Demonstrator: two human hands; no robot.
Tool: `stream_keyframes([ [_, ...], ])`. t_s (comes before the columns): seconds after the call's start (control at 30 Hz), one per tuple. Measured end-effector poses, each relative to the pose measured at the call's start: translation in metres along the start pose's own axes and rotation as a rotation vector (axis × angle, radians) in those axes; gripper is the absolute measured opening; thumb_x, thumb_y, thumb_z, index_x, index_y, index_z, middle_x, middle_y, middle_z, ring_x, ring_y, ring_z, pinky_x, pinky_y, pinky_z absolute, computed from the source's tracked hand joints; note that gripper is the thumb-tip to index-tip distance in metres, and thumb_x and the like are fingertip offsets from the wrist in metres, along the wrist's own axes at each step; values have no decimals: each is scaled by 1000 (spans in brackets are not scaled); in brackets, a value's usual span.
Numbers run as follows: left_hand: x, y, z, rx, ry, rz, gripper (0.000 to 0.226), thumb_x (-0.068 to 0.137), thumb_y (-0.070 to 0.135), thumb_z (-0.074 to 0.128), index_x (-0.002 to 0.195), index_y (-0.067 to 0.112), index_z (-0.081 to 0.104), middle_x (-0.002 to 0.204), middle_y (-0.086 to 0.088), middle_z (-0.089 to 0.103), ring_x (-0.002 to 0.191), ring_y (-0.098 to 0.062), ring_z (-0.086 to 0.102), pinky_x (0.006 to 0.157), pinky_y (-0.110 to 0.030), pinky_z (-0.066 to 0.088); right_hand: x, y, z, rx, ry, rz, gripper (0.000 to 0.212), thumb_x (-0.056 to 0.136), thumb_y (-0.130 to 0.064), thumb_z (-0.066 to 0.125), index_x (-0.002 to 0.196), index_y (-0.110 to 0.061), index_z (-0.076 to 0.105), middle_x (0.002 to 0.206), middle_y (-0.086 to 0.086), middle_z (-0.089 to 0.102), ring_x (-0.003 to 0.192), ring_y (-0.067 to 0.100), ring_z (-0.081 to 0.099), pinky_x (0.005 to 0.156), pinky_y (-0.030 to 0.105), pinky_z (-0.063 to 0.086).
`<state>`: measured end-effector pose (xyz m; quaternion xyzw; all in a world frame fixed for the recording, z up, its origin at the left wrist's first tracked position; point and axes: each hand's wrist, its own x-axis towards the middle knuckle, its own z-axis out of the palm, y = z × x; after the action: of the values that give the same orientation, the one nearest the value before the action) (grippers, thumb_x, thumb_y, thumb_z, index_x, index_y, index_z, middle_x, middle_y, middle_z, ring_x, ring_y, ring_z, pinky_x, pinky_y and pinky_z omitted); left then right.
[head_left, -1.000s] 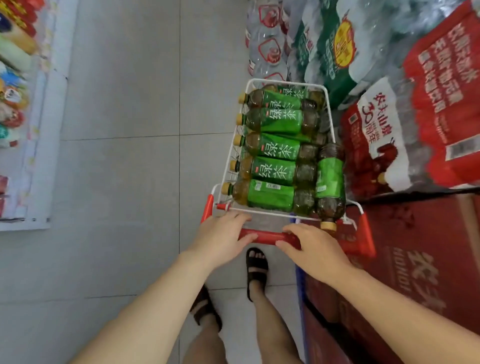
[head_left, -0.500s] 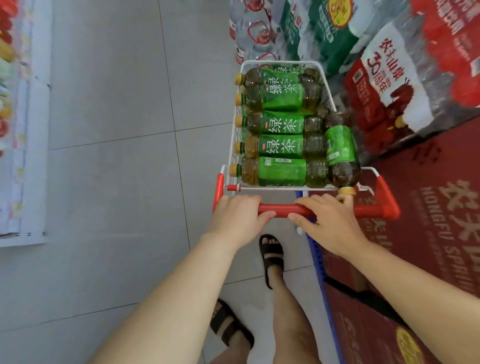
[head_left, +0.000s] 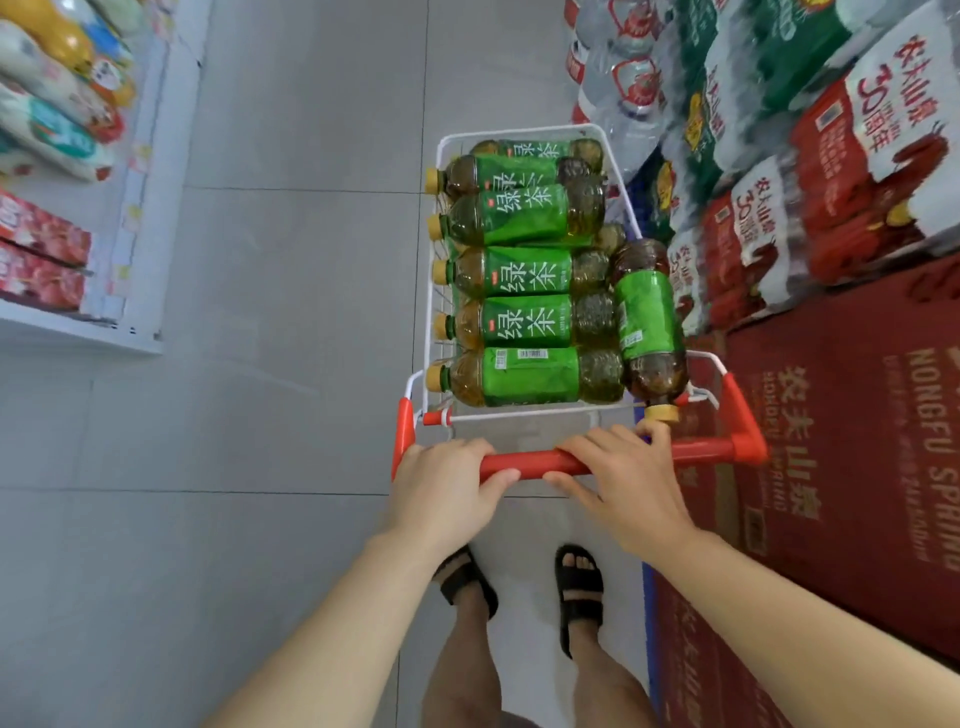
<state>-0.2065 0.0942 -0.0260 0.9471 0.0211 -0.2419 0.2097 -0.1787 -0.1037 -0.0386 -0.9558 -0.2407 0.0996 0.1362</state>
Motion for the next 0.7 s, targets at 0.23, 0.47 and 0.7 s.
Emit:
stream_keyframes([
  [0.23,-38,-26,12,-19,178,-88,37,93,54,38,114,31,58,101,12,65,90,-12,59,82,-28,36,20,-25,7,-62,-91,-154,41,83,-62,37,87,-31,63,73,-11,64,70,15,57,75,32,25],
  [0.47,-60,-65,11,19,426,-135,41,90,57,40,98,27,66,80,10,69,66,-18,62,67,-27,35,51,-17,-3,-47,-124,-287,47,81,-57,52,114,-25,60,104,-5,66,99,23,59,87,38,40],
  [0.7,-68,-139,-3,-1,626,-147,55,91,64,27,90,30,70,75,13,69,57,-16,61,62,-23,38,96,-51,16,-24,-45,-372,37,88,-51,39,106,-27,61,92,-12,63,89,15,57,88,27,27],
])
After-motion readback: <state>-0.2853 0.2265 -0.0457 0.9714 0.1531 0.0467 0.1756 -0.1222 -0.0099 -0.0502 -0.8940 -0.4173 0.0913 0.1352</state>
